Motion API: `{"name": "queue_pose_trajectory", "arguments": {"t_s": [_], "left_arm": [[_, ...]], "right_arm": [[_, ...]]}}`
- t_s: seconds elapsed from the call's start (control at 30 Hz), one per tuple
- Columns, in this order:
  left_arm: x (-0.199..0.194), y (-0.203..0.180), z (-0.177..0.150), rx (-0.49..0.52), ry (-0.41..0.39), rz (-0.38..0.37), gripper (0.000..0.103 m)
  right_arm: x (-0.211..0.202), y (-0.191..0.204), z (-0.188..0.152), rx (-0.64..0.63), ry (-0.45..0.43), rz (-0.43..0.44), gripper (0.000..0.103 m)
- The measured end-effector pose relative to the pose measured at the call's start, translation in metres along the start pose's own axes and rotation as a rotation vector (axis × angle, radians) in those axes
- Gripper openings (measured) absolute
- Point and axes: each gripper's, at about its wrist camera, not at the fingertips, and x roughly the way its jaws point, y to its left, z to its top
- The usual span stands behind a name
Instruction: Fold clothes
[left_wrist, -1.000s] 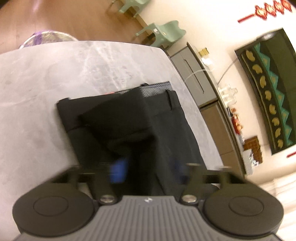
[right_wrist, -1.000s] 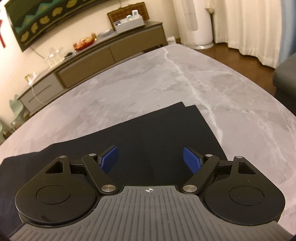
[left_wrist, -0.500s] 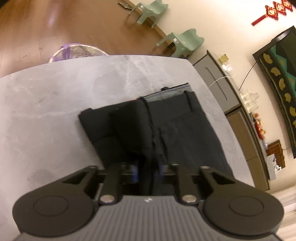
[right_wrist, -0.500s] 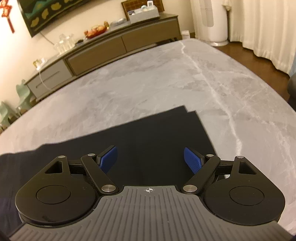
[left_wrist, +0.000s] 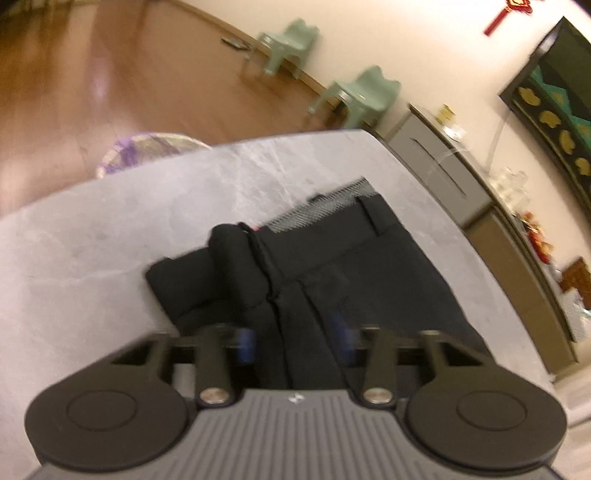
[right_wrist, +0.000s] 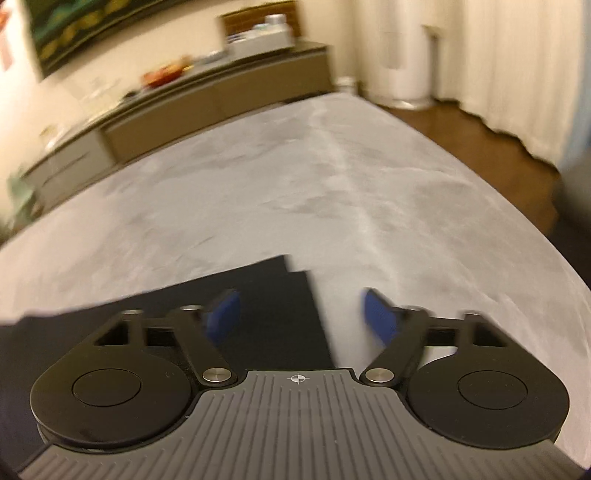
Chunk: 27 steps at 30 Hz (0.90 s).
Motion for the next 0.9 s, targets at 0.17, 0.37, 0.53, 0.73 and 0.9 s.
{"name": "queue_pose_trajectory", "arguments": {"t_s": [0.17, 0.37, 0.53, 0.73, 0.9], "left_arm": [[-0.015, 0.009, 0.008, 0.02, -0.025, -0.25, 0.005], [-0.002, 0.068, 0.021, -0.179, 0.071, -0.248, 0.032], [-0.032, 0.082, 0.022, -0.199, -0.07, -0.156, 0.056], [-0.025, 0.053, 0.018, -0.052, -0.038, -0.093, 0.06], [0.004, 0.04, 0.016, 0.048, -0.011, 0.133, 0.01]], "right_arm": [[0.002, 0.026, 0.003, -0.152, -0.039, -0.06, 0.005], [0.007, 0.036, 0.003, -0.203, -0.036, -0.141, 0.005], [-0.003, 0.035, 0.005, -0.171, -0.063, -0.19, 0.026], [-0.024, 0.036, 0.01, -0.127, -0.12, -0.161, 0.039], [-0.029, 0.042, 0.011, -0.084, -0.103, -0.043, 0.04]]}}
